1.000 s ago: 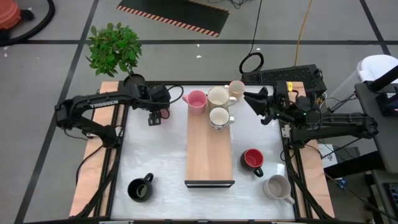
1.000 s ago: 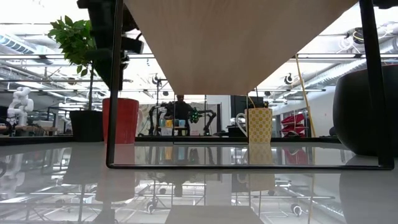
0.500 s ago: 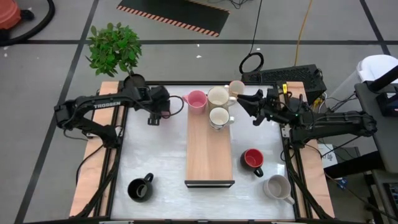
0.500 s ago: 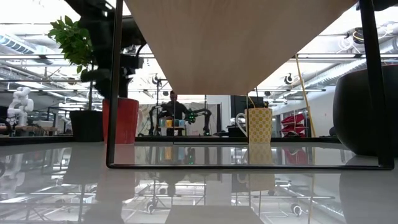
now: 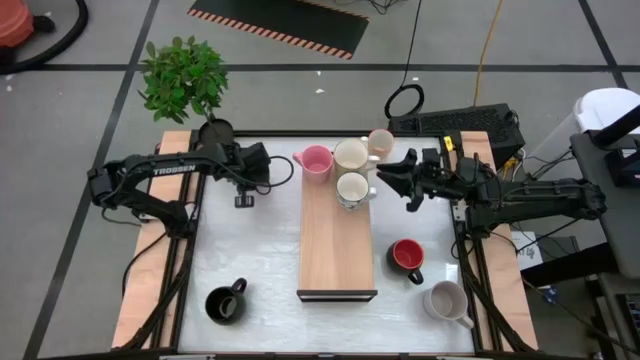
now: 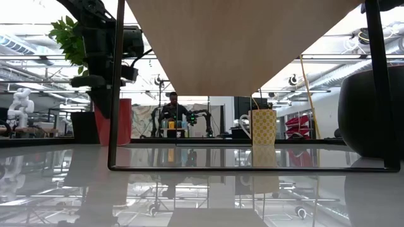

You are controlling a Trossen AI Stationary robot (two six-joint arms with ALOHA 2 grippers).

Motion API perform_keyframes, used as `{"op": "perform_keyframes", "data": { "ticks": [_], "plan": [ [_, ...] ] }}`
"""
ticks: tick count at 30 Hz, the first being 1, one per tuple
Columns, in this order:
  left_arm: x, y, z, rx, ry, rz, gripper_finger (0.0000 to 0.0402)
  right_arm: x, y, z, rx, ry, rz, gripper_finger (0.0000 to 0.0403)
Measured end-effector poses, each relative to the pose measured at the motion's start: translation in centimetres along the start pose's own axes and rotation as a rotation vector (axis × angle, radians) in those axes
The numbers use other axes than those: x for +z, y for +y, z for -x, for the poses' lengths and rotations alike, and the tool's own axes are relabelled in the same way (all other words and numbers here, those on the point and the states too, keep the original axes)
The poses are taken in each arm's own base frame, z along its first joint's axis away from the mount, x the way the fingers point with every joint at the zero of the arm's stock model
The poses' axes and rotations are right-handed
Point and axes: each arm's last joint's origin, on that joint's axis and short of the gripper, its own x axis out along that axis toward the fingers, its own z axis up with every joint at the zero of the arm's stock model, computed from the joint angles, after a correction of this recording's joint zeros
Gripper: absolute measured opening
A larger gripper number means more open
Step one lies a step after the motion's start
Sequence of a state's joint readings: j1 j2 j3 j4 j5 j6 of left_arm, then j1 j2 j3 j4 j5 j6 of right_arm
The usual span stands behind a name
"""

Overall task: Place coffee mugs
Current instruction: Put the orange mug on the shelf

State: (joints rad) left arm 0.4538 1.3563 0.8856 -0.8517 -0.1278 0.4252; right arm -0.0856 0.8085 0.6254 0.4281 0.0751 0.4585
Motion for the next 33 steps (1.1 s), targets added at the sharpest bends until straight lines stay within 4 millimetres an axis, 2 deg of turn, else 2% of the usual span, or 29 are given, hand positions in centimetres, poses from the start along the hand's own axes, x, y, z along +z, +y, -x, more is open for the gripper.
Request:
{"op": "perform_keyframes", "data": {
  "ticks": [4,10,19,25,29,33],
  "plan": [
    [0.8,-0.5,1.5,-0.010,0.006,0.078,0.0026,0.2,0.2,0.2,0.038,-0.002,-0.082,0.0114],
    [3.1,-1.1,5.8,-0.012,-0.071,0.229,0.0026,1.3,1.2,0.4,0.107,0.055,-0.174,0.0114],
    [6.0,-2.2,12.5,-0.067,-0.277,0.528,0.0026,4.8,4.4,-0.4,0.059,0.407,0.044,0.0114],
    [7.2,-3.3,15.7,-0.146,-0.411,0.671,0.0026,6.3,5.8,-3.1,0.051,0.536,0.202,0.0115],
    [7.3,-3.9,16.4,-0.206,-0.415,0.809,0.0026,5.8,6.4,-5.4,0.114,0.578,0.323,0.0132],
    [7.4,-4.6,17.1,-0.304,-0.403,0.924,0.0026,4.6,6.7,-7.4,0.162,0.614,0.366,0.0175]
  ]
}}
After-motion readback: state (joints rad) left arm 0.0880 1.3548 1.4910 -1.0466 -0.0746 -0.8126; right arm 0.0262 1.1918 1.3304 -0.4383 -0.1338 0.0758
